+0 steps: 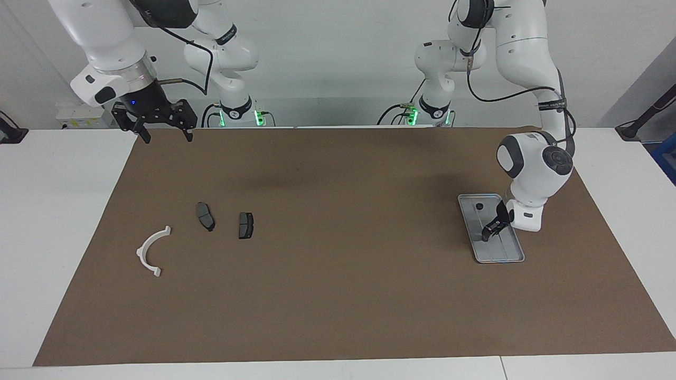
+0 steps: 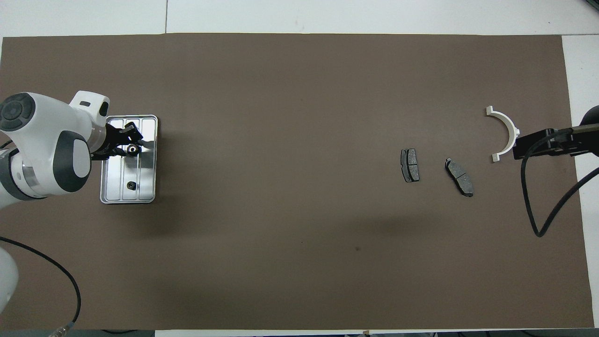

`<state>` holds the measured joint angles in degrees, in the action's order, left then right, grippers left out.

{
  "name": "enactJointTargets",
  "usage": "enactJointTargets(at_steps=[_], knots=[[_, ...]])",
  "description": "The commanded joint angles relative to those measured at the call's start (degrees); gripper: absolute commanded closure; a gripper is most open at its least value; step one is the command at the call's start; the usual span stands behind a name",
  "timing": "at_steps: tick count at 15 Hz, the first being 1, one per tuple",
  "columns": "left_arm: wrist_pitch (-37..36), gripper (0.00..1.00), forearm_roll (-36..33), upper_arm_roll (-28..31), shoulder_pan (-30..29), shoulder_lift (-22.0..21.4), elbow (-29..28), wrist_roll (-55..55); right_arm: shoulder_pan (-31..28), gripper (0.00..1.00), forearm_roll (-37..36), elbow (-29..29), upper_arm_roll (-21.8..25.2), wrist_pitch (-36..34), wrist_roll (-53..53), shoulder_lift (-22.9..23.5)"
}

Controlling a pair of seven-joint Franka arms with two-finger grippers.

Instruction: Pick bearing gear from pile to tray

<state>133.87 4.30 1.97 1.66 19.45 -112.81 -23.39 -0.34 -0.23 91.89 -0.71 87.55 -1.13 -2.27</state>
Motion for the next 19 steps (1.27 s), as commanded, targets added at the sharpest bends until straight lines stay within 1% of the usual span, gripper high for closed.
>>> enactJointTargets(at_steps=[1, 3, 6, 7, 8, 10, 11, 13, 14, 16, 18, 19], knots=[[-6.91, 0.00, -0.43, -0.04, -0.78, -3.61, 2.15, 0.80, -0.63, 0.00, 0.84, 0.13, -0.43, -0.54, -0.98, -0.27], [-14.74, 0.00, -0.52, 0.40, -1.13, -8.79, 3.38, 0.98, -0.37, 0.00, 0.84, 0.30, -0.43, -0.63, -0.98, -0.36], [-23.80, 0.00, -1.48, 0.75, -1.05, -14.86, 4.96, 1.06, -0.19, 0.00, 0.93, 0.30, -0.43, -0.45, -0.98, -0.36], [-28.18, 0.00, -3.67, 0.66, -0.70, -15.92, 7.15, 1.15, -0.19, 0.00, 0.93, 0.30, -0.43, -0.45, -0.98, -0.36], [-32.92, 0.00, -5.34, 0.66, -0.17, -16.28, 10.56, 1.33, -0.19, 0.00, 0.93, 0.30, -0.43, -0.45, -0.98, -0.36], [-42.76, 0.00, -5.53, 0.40, -1.04, -17.07, 17.07, 2.20, -0.28, 0.00, 0.93, 0.30, -0.43, -0.45, -0.98, -0.36], [-45.68, 0.00, -5.19, 0.31, -1.57, -17.86, 19.36, 3.08, -0.37, 0.00, 0.93, 0.30, -0.43, -0.45, -0.98, -0.36], [-48.95, 0.00, -5.09, -1.09, -2.88, -20.40, 20.35, 4.40, -0.37, 0.00, 0.93, 0.22, -0.43, -0.45, -0.98, -0.36], [-49.22, 0.00, -5.09, -1.88, -3.76, -21.11, 20.35, 5.80, -0.37, 0.00, 0.93, 0.30, -0.43, -0.45, -0.98, -0.36], [-48.88, 0.00, -5.01, -3.02, -4.38, -22.25, 19.13, 9.84, -0.37, 0.00, 0.93, 0.30, -0.43, -0.45, -0.98, -0.36], [-48.44, 0.00, -5.09, -4.26, -4.47, -22.79, 17.81, 9.50, -0.37, 0.00, 0.93, 0.30, -0.43, -0.45, -0.98, -0.36], [-46.78, 0.00, -5.09, -4.17, -4.56, -22.70, 17.54, 9.24, -0.37, 0.00, 0.93, 0.30, -0.43, -0.45, -0.98, -0.36]])
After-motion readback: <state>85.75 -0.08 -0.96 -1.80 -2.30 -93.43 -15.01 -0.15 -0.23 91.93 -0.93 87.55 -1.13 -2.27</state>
